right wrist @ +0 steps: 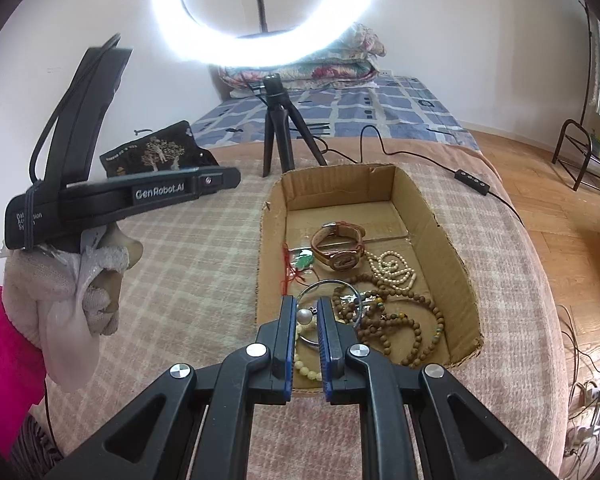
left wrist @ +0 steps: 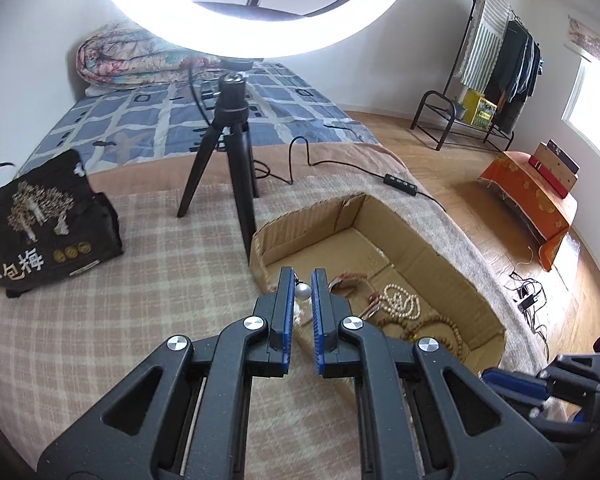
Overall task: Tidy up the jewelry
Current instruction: 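Open left gripper over the box while right gripper releases its earring into it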
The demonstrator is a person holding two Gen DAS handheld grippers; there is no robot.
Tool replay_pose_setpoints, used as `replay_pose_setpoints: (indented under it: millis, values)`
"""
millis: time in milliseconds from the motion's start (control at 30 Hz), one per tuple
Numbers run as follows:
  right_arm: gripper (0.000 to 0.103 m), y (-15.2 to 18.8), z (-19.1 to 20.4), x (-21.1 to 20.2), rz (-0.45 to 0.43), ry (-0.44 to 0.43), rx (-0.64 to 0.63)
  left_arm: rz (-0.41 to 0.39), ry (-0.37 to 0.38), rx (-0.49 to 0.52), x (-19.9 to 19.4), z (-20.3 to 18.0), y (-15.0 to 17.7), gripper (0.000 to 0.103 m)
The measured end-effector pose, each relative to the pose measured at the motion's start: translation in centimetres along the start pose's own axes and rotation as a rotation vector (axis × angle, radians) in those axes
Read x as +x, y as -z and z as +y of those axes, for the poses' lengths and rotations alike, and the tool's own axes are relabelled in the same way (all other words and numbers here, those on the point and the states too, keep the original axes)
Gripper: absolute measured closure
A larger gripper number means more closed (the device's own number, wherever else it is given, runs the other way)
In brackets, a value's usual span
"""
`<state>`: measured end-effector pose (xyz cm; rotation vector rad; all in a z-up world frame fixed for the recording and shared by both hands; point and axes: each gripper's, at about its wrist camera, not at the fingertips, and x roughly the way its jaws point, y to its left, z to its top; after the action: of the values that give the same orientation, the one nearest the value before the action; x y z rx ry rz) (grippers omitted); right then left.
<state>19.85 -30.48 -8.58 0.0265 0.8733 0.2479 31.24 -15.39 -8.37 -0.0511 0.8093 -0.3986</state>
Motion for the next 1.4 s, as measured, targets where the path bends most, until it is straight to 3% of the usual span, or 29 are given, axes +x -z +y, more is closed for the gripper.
replay_pose_setpoints:
  millis: [600,1000,1067,1133,1167,1200,1333,1367,1400]
  values:
    - [0.095,-0.4,-3.0,1.9,0.031,0.016,0.062,0.007,-0.003,-0.013,4.4,-1.7,-1.6,0.097]
    - [0.092,-0.4,-2.8,2.3,0.039,0.014,0.052,-0.011,-0.017,-0.002,4.0,-2.2,-2.0,0.096]
    - [0.077,-0.4,-2.6,2.3,0.036,0.014,0.047,-0.008,-0.015,-0.005,3.9,-2.2,-2.1,0.095]
    - [0.073,-0.3,-2.4,2.3,0.035,0.019,0.041,-0.008,-0.011,-0.001,3.8,-2.4,-2.1,0.075]
    - [0.070,-0.3,-2.3,2.3,0.035,0.026,0.038,-0.015,-0.013,0.001,3.7,-2.4,-2.1,0.058]
    - [0.067,-0.3,-2.2,2.2,0.035,0.034,0.035,-0.028,-0.019,0.003,3.4,-2.5,-2.1,0.053]
    - [0.029,-0.3,-1.8,2.0,0.028,0.073,0.028,-0.037,-0.020,0.001,2.9,-2.7,-2.4,0.049]
    - [0.019,-0.4,-1.8,2.0,0.025,0.083,0.025,-0.040,-0.019,-0.005,2.7,-2.7,-2.4,0.041]
    - [0.017,-0.4,-1.6,1.8,0.018,0.098,0.020,-0.045,-0.019,-0.008,2.5,-2.7,-2.5,0.033]
